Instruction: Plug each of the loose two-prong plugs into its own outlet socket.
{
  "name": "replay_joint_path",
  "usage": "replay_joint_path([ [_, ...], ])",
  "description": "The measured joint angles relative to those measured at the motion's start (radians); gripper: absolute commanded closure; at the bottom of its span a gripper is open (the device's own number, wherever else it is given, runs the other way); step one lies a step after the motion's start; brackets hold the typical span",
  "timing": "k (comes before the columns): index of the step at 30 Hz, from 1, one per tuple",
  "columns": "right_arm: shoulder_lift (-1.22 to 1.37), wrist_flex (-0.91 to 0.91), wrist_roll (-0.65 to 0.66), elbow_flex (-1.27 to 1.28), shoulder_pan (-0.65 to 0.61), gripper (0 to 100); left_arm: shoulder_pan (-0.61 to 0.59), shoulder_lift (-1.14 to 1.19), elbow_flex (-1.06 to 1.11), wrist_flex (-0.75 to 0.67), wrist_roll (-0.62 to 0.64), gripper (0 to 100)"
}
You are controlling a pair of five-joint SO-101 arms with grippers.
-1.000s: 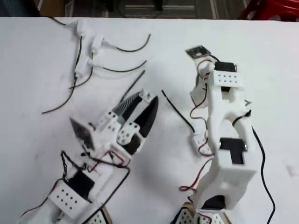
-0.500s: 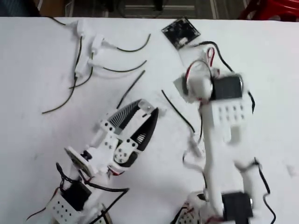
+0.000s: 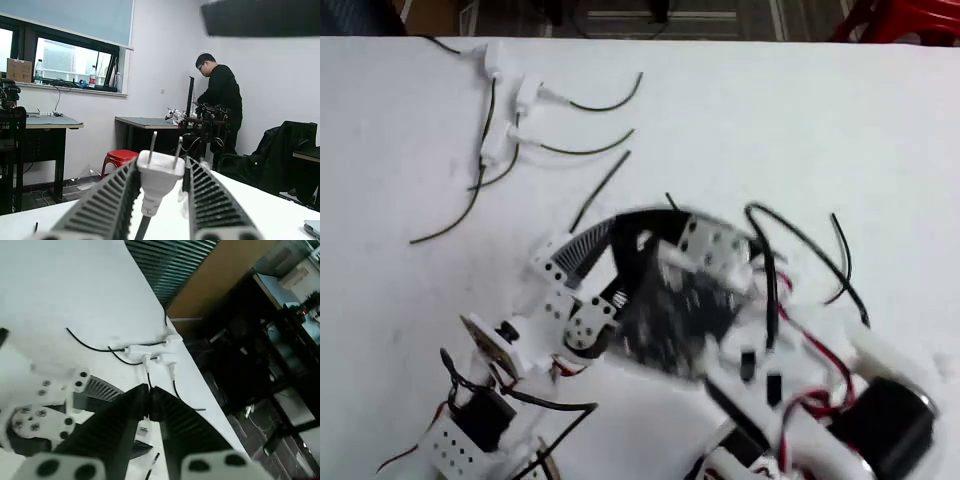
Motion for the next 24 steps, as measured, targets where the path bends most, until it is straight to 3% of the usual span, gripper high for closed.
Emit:
replay_joint_path([
  [4,0.002,0.015,0.018,0.054,-0.029,98.0,0.0,0.0,0.0,0.0,0.0,98],
  [9,-0.005,-0.011,0.132,0.224,-0.034,98.0,0.0,-0.002,0.0,0.0,0.0,98],
  [24,-0.02,-0.338,0.212,0.499,0.262,97.9,-0.003,0.003,0.0,0.005,-0.002,98],
])
